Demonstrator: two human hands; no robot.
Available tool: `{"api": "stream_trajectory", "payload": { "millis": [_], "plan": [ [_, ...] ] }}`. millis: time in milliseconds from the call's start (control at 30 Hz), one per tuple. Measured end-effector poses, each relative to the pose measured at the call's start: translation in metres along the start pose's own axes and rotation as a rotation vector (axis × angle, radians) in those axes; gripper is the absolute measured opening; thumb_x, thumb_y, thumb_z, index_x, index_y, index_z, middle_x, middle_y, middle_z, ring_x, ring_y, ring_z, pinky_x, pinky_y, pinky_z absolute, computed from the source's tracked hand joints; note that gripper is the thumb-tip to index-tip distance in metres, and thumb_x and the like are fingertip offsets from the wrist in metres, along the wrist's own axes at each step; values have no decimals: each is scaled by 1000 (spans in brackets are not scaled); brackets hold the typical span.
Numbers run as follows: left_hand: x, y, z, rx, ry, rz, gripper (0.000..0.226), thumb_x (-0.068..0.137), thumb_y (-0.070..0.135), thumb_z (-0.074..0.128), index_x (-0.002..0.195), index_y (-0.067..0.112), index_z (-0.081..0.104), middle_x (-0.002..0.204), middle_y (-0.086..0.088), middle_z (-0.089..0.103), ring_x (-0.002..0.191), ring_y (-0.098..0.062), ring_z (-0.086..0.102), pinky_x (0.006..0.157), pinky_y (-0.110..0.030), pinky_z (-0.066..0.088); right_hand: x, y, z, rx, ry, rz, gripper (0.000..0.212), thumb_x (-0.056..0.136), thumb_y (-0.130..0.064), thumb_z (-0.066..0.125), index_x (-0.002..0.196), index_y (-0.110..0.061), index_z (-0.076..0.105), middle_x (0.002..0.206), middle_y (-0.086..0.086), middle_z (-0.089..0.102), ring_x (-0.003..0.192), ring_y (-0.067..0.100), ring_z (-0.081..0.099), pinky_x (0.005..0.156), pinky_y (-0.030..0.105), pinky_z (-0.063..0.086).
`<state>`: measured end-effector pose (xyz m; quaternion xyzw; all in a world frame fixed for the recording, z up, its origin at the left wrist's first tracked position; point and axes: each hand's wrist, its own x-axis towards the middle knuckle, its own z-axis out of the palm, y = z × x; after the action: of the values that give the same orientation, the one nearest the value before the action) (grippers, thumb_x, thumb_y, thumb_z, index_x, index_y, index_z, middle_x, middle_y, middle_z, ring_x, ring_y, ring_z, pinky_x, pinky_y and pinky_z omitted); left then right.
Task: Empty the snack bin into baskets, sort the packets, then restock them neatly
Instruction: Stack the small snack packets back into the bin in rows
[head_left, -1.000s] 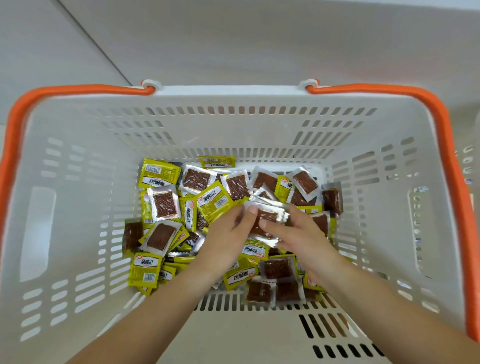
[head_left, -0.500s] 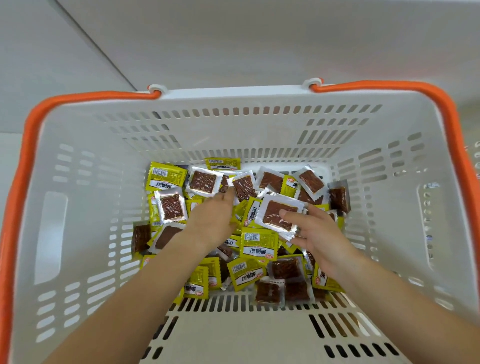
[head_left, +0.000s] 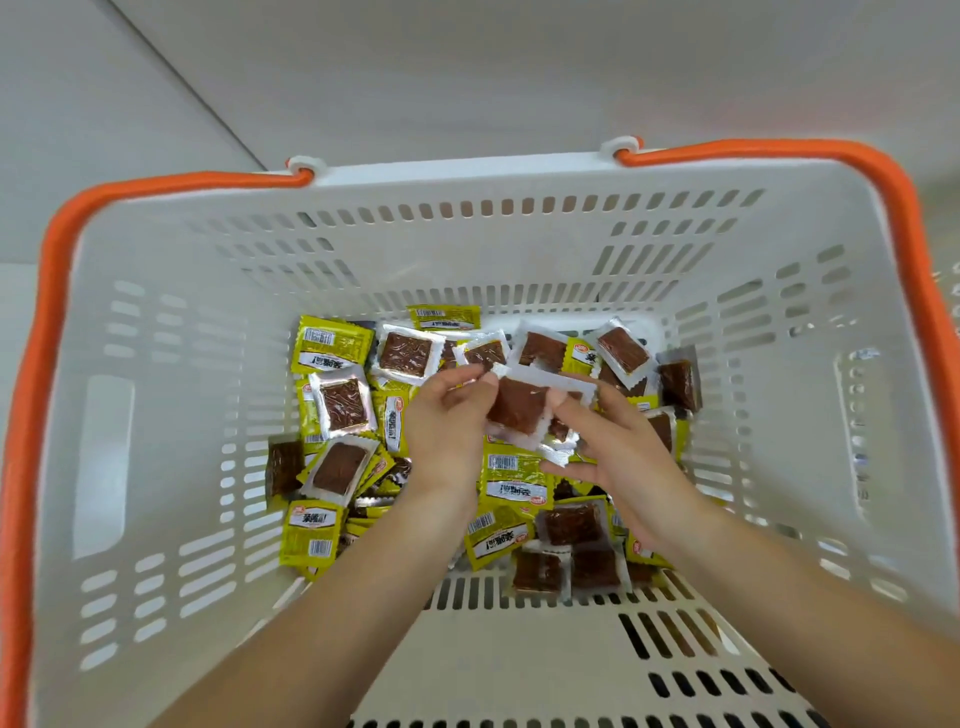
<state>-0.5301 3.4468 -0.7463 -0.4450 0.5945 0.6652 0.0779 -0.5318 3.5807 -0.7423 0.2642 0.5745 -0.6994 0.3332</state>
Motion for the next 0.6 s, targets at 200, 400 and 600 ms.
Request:
{"api": "stream_trajectory", "payload": {
  "millis": [200,400,600],
  "plan": [
    [47,1,-23,646,-11,353,24,91,20,61,114,13,61,108,1,62,104,-15,56,87,-25,44,5,1,-5,-19,80,49,33,89,-14,64,120,-19,56,120,5,64,109,19,62,75,34,59],
    [88,-11,-45,1142,28,401,66,89,35,63,140,3,36,135,-20,44,125,-37,40,101,-44,37,7,3,-8,35,102,85,25,89,-11,64,112,-18,58,122,8,63,112,24,60,76,37,58],
    [87,-11,-45,1125,55,412,86,69,27,84,139,8,37,133,-16,42,126,-33,37,102,-37,33,13,4,-13,102,140,126,62,84,-14,70,139,-14,42,134,8,54,122,25,53,74,36,60]
  ]
}}
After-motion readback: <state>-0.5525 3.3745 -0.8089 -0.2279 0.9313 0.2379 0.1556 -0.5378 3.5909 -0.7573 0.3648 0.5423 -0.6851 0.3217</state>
